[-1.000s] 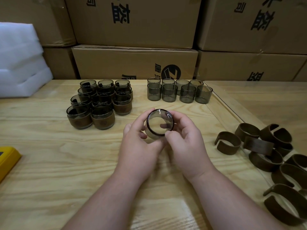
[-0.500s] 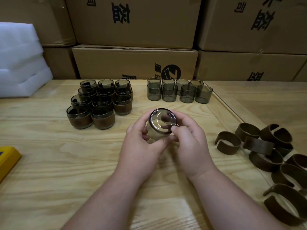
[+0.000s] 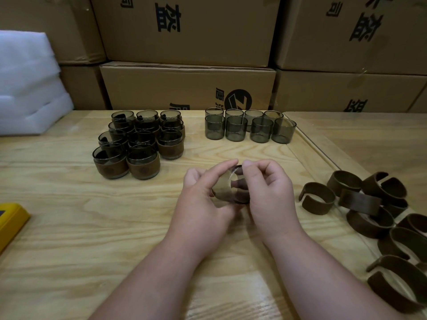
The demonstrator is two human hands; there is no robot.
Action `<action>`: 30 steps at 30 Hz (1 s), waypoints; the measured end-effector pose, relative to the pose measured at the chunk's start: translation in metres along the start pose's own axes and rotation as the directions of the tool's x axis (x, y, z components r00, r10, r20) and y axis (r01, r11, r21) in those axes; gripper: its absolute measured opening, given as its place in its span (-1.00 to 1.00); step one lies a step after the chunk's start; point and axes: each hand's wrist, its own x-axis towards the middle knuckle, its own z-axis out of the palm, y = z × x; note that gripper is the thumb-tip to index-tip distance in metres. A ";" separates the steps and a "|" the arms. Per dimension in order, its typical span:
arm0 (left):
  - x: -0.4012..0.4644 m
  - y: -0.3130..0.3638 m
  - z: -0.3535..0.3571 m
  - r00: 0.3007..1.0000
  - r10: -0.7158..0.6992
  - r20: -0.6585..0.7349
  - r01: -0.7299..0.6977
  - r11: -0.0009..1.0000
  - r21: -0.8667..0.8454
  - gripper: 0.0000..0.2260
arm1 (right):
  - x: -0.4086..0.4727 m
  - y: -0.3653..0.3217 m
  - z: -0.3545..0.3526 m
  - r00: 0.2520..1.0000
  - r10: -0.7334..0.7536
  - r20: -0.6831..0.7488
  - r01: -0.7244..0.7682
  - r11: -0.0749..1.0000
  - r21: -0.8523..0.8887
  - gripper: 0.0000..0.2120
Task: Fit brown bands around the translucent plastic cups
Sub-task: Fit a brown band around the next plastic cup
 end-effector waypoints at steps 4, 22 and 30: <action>0.000 0.000 -0.001 0.999 -0.005 0.033 0.005 1.000 0.020 -0.21 | -0.002 0.002 0.000 0.994 -0.090 0.068 0.097 0.989 -0.115 -0.75; -0.003 0.006 -0.001 0.987 0.041 0.155 -0.046 0.998 0.031 -0.25 | -0.003 -0.004 -0.003 0.970 -0.236 -0.059 0.206 0.926 -0.317 -0.61; 0.001 0.006 -0.002 0.998 0.019 0.058 -0.018 1.000 -0.008 -0.40 | -0.003 -0.003 -0.005 0.938 -0.332 -0.098 0.277 0.889 -0.366 -0.75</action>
